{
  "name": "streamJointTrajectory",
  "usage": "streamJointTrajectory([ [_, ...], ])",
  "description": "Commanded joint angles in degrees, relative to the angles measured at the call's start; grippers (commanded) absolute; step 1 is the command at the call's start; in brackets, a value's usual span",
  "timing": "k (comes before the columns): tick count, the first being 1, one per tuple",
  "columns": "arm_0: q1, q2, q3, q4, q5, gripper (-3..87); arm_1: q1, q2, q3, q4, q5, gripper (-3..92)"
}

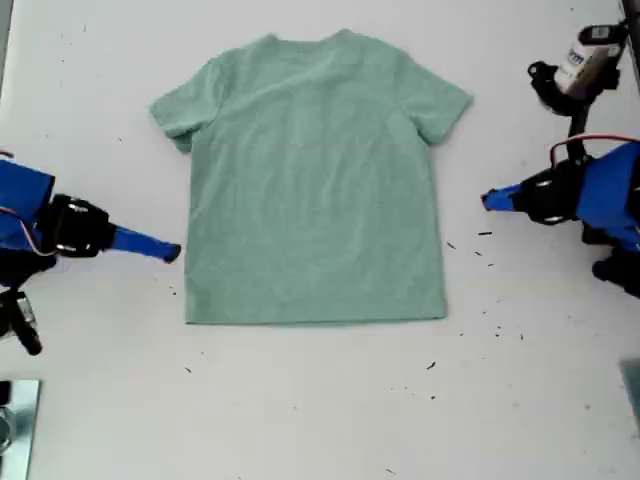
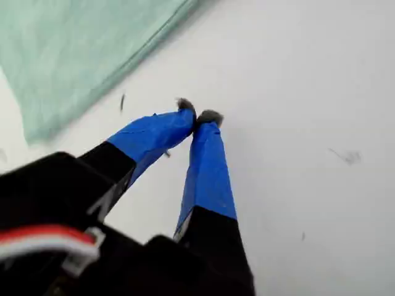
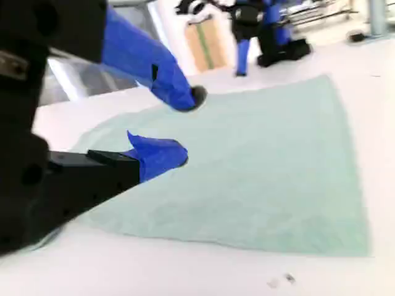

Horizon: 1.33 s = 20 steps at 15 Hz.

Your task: Fold t shirt

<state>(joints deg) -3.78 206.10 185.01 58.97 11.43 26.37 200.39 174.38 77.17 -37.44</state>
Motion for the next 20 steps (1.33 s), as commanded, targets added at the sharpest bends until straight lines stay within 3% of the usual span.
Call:
streamJointTrajectory([
  [1, -7.21, 0.53, -0.09, 0.00, -0.35, 0.5, 1.41, 0.44, 3.96, -1.58, 12.22, 2.5],
  [3, -8.70, 0.53, 0.00, 0.26, -2.90, 3.7, 1.85, 0.44, 3.96, -1.58, 13.01, 3.5],
  [4, -9.14, 0.53, 0.09, 0.35, -4.39, 0.0, 1.67, 0.44, 3.96, -1.58, 13.80, 2.4],
  [8, -8.88, 0.53, 0.26, 0.79, -8.61, -0.2, -1.76, 0.44, 3.60, -0.62, 20.30, 2.4],
  [12, -8.79, 0.53, 0.26, 0.79, -9.05, -0.2, -2.81, 0.18, -0.53, 1.93, 21.36, 2.4],
  [14, -8.61, 0.53, 0.26, 0.79, -8.96, -0.2, 2.64, -15.64, -20.04, 3.60, 13.71, 2.4],
  [18, -8.17, 0.53, 0.26, 0.79, -8.44, -0.2, 15.12, -67.59, -74.53, 11.87, -11.16, 2.4],
  [20, -7.91, 0.53, 0.26, 0.79, -8.44, -0.2, 18.37, -79.80, -85.43, 12.22, -17.14, 2.8],
])
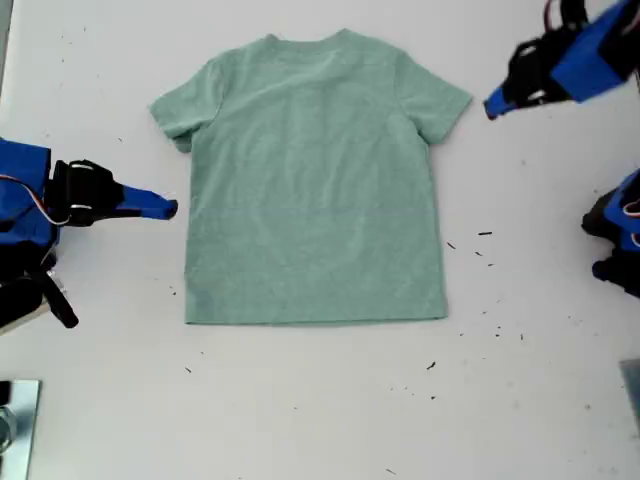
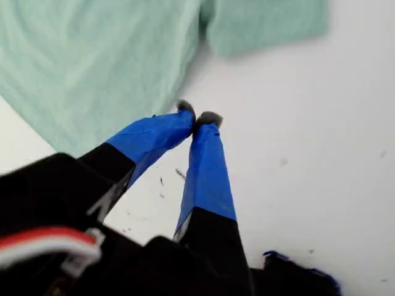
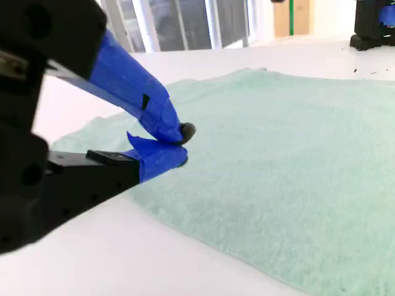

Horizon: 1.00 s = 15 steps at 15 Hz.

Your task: Fold t shirt

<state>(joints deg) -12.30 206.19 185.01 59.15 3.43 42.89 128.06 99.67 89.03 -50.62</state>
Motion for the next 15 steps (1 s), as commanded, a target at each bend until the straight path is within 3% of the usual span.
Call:
streamJointTrajectory([
  [1, 0.79, 0.44, 0.26, 0.62, -0.44, -0.2, 2.81, -12.13, -13.80, 0.88, -6.24, 19.7],
  [2, 1.05, 0.44, 0.26, 0.62, -0.44, -0.2, 3.60, -15.12, -16.00, 1.05, -9.23, 35.0],
  [4, 1.23, 0.35, 0.26, 0.53, -0.35, -0.2, 6.68, -18.02, -19.51, 2.72, -12.04, 36.0],
  [6, 1.32, 0.35, 0.35, 0.53, -0.26, -0.2, 11.43, -18.81, -16.44, -0.35, -14.41, 35.0],
  [9, 1.85, 0.26, 0.35, 0.44, -0.09, -0.2, 16.61, -22.85, -5.80, -13.45, -17.05, 34.5],
  [11, 1.93, 0.18, 0.44, 0.44, -0.09, -0.2, 17.84, -28.65, 0.79, -24.17, -17.31, 33.9],
  [14, 2.20, 0.00, 0.44, 0.35, 0.00, -0.2, 17.05, -40.87, 1.05, -31.90, -16.70, 32.9],
  [15, 2.37, -0.26, 0.53, 0.26, 0.00, -0.2, 17.05, -43.77, 0.53, -32.70, -16.44, 25.8],
])
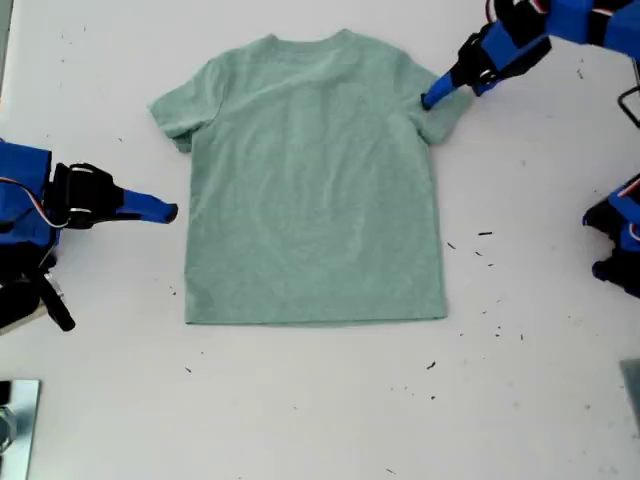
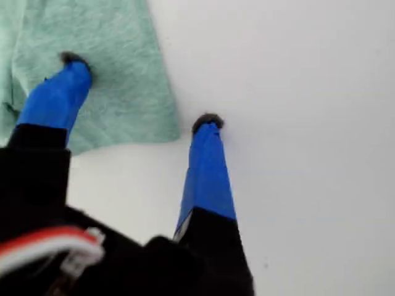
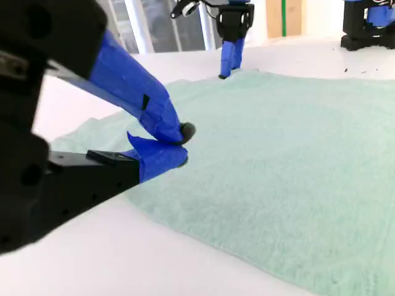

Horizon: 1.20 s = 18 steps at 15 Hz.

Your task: Fold t shirt

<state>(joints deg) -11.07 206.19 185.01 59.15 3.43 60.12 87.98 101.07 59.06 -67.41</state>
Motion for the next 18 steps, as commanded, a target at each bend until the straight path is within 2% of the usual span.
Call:
streamJointTrajectory([
  [1, 1.32, -0.62, 0.70, 0.09, 0.00, -0.2, -0.09, -5.80, -1.85, -2.72, 0.70, 5.7],
  [2, 1.41, -0.70, 0.70, 0.09, 0.00, -0.2, -0.26, -7.21, -2.99, -2.20, 0.70, -0.5],
  [7, 1.49, -0.70, 0.70, 0.09, 0.00, -0.2, -2.02, -9.05, -15.56, 10.55, 0.18, -0.5],
  [11, 1.49, -0.70, 0.70, 0.09, 0.00, -0.2, -5.63, -12.48, -45.53, 36.47, 0.53, -0.5],
  [12, 1.41, -0.70, 0.70, 0.09, 0.00, -0.2, -7.73, -13.36, -51.50, 39.20, 2.37, -0.5],
  [15, 1.58, -0.70, 0.70, 0.09, 0.00, -0.2, -16.00, -11.95, -58.01, 34.80, 8.17, -0.5],
  [18, 0.97, -0.70, 0.79, 0.00, 0.26, -0.2, -24.08, -15.82, -57.57, 22.85, 15.12, -0.5],
])
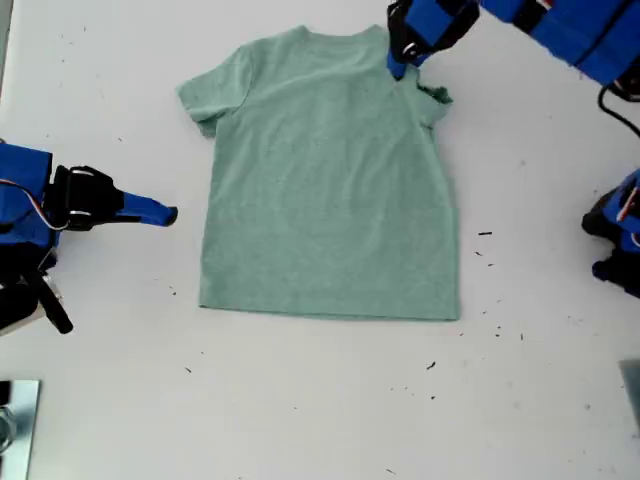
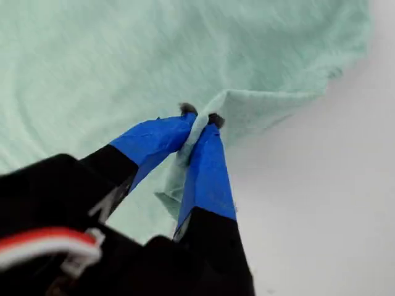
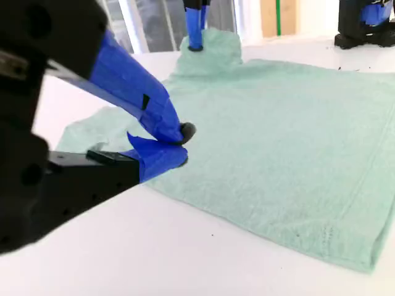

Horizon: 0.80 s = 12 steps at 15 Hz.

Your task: Fold t shirt

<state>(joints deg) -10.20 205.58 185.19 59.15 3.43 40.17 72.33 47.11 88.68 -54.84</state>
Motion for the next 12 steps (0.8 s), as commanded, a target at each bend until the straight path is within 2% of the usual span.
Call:
streamJointTrajectory([
  [1, 0.00, -0.09, 0.62, 0.00, 0.35, -0.2, -6.15, -3.43, -3.52, -12.22, 4.75, -0.5],
  [2, 0.00, -0.09, 0.62, 0.00, 0.35, -0.2, -7.12, -8.09, -3.52, -16.88, 6.33, -0.5],
  [4, 0.09, -0.09, 0.62, 0.00, 0.35, -0.2, -8.09, -15.21, -4.75, -22.59, 6.77, 33.3],
  [5, 0.26, -0.09, 0.62, 0.00, 0.35, -0.2, -8.61, -13.10, -5.36, -20.39, 6.33, 29.6],
  [7, 0.44, -0.09, 0.62, 0.00, 0.18, -0.2, -8.17, -1.14, -5.71, -9.93, 6.15, 23.0],
  [9, 0.18, -0.09, 0.62, 0.00, 0.35, -0.2, -7.03, 15.03, -2.29, 1.14, 5.36, 21.8],
  [10, 0.09, -0.09, 0.62, 0.00, 0.35, -0.2, -6.68, 24.35, 6.24, 4.13, 5.27, 21.1],
  [12, -0.18, 0.00, 0.62, 0.00, 0.35, -0.1, -5.89, 45.88, 43.42, 0.79, 7.47, 18.6],
])
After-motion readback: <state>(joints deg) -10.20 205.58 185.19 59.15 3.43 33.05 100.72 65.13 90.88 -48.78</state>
